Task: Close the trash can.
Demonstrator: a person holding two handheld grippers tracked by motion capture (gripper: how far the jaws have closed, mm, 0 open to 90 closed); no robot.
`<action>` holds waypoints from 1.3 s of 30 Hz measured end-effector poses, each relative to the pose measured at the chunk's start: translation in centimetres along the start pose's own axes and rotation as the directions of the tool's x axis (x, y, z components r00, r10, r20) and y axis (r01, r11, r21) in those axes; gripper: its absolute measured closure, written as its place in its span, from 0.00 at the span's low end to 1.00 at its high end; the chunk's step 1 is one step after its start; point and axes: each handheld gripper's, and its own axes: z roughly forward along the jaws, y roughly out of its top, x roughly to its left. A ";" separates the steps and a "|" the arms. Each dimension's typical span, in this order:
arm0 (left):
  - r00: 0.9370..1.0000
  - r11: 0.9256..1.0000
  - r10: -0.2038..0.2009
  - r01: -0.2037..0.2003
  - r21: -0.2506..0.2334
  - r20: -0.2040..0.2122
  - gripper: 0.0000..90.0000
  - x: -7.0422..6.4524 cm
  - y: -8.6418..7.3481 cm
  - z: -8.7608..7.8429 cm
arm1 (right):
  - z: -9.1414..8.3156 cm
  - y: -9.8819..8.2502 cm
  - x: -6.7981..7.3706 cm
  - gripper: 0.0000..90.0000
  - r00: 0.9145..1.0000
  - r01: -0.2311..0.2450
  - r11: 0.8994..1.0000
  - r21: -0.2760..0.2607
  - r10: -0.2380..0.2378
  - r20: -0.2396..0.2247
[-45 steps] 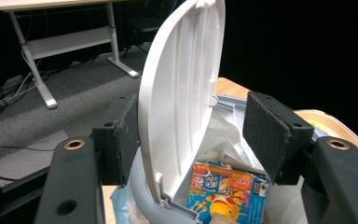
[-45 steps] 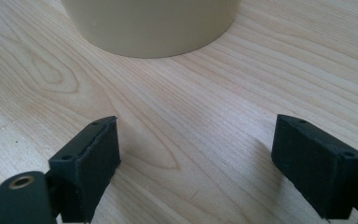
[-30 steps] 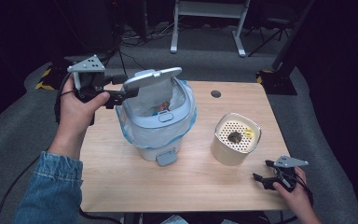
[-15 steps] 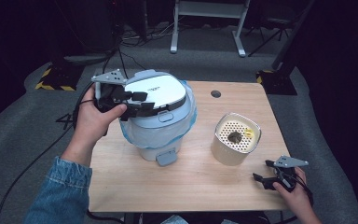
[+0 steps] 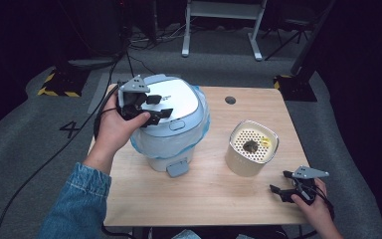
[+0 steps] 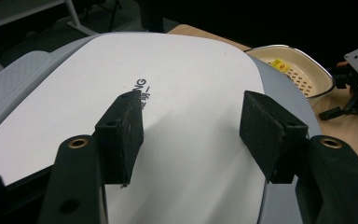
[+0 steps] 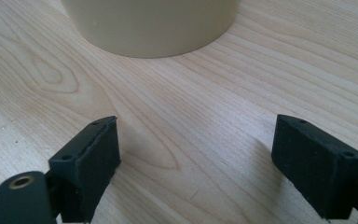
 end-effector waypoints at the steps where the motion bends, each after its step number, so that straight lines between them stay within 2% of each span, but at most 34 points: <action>1: 1.000 1.000 0.006 -0.006 0.000 -0.004 0.44 -0.1 0.0 0.1 | 0.0 0.0 0.0 0.17 1.000 0.000 1.000 0.000 0.000 0.000; 8: 0.999 0.999 0.034 -0.034 0.029 -0.006 0.45 -0.5 0.5 0.3 | 0.0 0.0 0.0 0.17 1.000 0.000 1.000 0.000 0.000 0.000; 12: 0.999 0.999 0.044 -0.044 0.008 0.005 0.47 -0.5 0.3 0.5 | 0.0 0.0 0.0 0.17 1.000 0.000 1.000 0.000 0.000 0.000; 15: 0.999 0.999 0.047 -0.047 0.009 0.001 0.47 -0.6 0.3 0.5 | 0.0 0.0 0.0 0.17 1.000 0.000 1.000 0.000 0.000 0.000; 16: 0.996 0.996 0.087 -0.086 0.029 -0.028 0.50 -0.8 0.3 0.7 | 0.0 0.0 0.0 0.17 1.000 0.000 1.000 0.000 0.000 0.000; 18: 0.995 0.995 0.092 -0.091 0.031 -0.040 0.53 -1.1 0.4 0.7 | 0.0 0.0 0.0 0.17 1.000 0.000 1.000 -0.001 0.000 0.000; 19: 0.993 0.994 0.109 -0.107 0.035 -0.048 0.53 -1.3 0.5 0.8 | 0.0 0.0 0.0 0.17 1.000 0.000 1.000 0.000 0.000 0.000; 20: 0.993 0.994 0.108 -0.106 0.037 -0.048 0.53 -1.4 0.5 0.8 | 0.0 0.0 0.0 0.17 1.000 0.000 1.000 0.000 0.000 0.000; 22: 0.996 0.996 0.078 -0.077 0.037 -0.037 0.53 -1.3 0.5 0.8 | 0.0 0.0 0.0 0.17 1.000 0.000 1.000 -0.001 0.000 0.000; 24: 0.998 0.998 0.055 -0.055 0.020 -0.024 0.52 -1.0 0.4 0.9 | 0.0 0.0 0.0 0.17 1.000 0.000 1.000 0.000 0.000 0.000; 27: 0.999 0.999 0.033 -0.032 0.009 -0.014 0.40 -0.9 0.3 0.8 | 0.0 0.0 0.0 0.17 1.000 0.000 1.000 0.000 0.000 -0.001; 28: 1.000 1.000 0.023 -0.023 -0.017 0.016 0.39 -1.0 0.3 0.7 | 0.0 0.0 0.0 0.17 1.000 0.000 1.000 0.000 0.000 -0.001; 30: 0.999 0.998 0.012 -0.010 -0.054 0.034 0.37 -1.2 0.4 0.3 | 0.0 0.0 0.0 0.17 1.000 -0.001 1.000 0.000 0.001 -0.001; 35: 0.998 0.992 0.021 -0.014 -0.123 0.057 0.32 -2.3 0.5 -0.7 | 0.0 0.0 0.0 0.17 1.000 -0.001 1.000 0.000 0.001 -0.001; 38: 0.995 0.990 0.029 -0.016 -0.141 0.092 0.30 -3.1 0.2 -1.2 | 0.0 0.0 0.0 0.17 1.000 -0.001 1.000 0.000 0.001 -0.001; 39: 0.995 0.989 0.028 -0.014 -0.145 0.091 0.30 -3.4 0.0 -1.4 | 0.0 0.0 0.0 0.17 1.000 -0.001 1.000 0.000 0.001 -0.001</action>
